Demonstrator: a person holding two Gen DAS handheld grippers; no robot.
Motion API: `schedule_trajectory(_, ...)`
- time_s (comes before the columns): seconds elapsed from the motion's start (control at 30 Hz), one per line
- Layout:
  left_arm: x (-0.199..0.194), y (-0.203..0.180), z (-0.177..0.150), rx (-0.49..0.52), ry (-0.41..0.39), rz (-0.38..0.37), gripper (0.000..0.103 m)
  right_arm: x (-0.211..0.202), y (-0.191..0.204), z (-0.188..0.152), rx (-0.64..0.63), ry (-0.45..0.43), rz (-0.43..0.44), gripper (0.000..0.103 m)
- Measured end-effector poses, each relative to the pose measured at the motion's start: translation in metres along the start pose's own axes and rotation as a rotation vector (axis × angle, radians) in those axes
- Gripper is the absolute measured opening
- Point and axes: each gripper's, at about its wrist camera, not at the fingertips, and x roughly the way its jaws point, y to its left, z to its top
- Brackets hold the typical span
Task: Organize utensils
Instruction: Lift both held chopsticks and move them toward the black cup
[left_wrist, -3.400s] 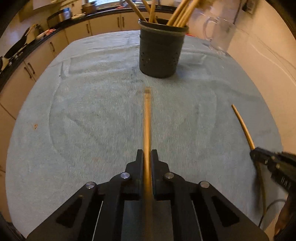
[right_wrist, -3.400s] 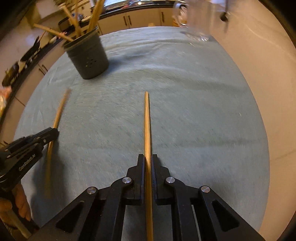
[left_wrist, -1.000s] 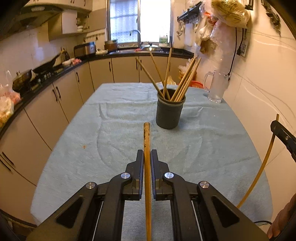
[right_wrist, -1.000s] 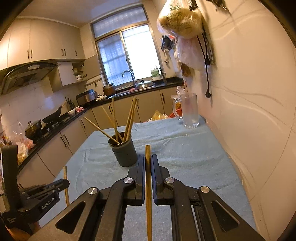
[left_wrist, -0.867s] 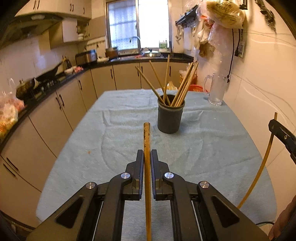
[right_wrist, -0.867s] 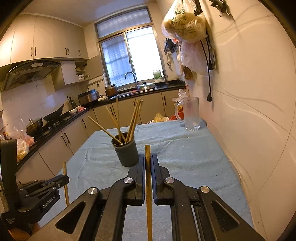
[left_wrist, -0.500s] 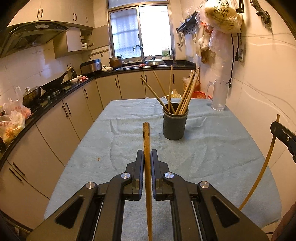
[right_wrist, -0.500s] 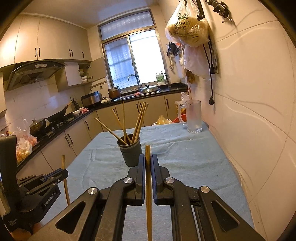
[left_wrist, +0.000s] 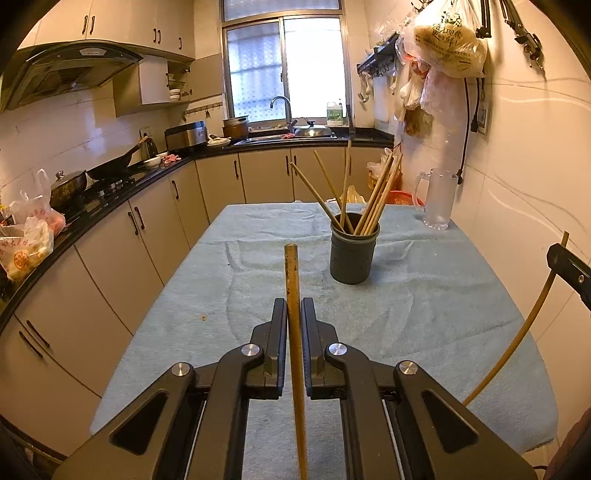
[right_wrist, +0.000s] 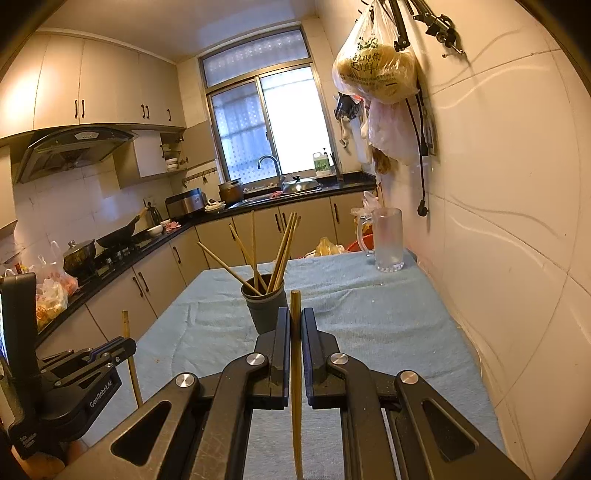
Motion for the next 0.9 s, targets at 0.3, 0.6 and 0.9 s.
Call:
schedule_trajectory(0.3,-0.001,0.004,0.001,-0.011,-0.010,-0.008,0.007,-0.002,0.006,0.001,-0.010,-0.004,0.004,0.007)
schedule_trajectory(0.6,0.002,0.006,0.003,-0.018,0.001,-0.023,0.007,0.001,0.011,0.004,-0.026,0.001,0.017,0.007)
schedule_trajectory(0.9,0.017,0.008,0.010,-0.004,0.020,-0.038,0.007,0.012,0.013,0.014,-0.051,0.004,0.033,0.007)
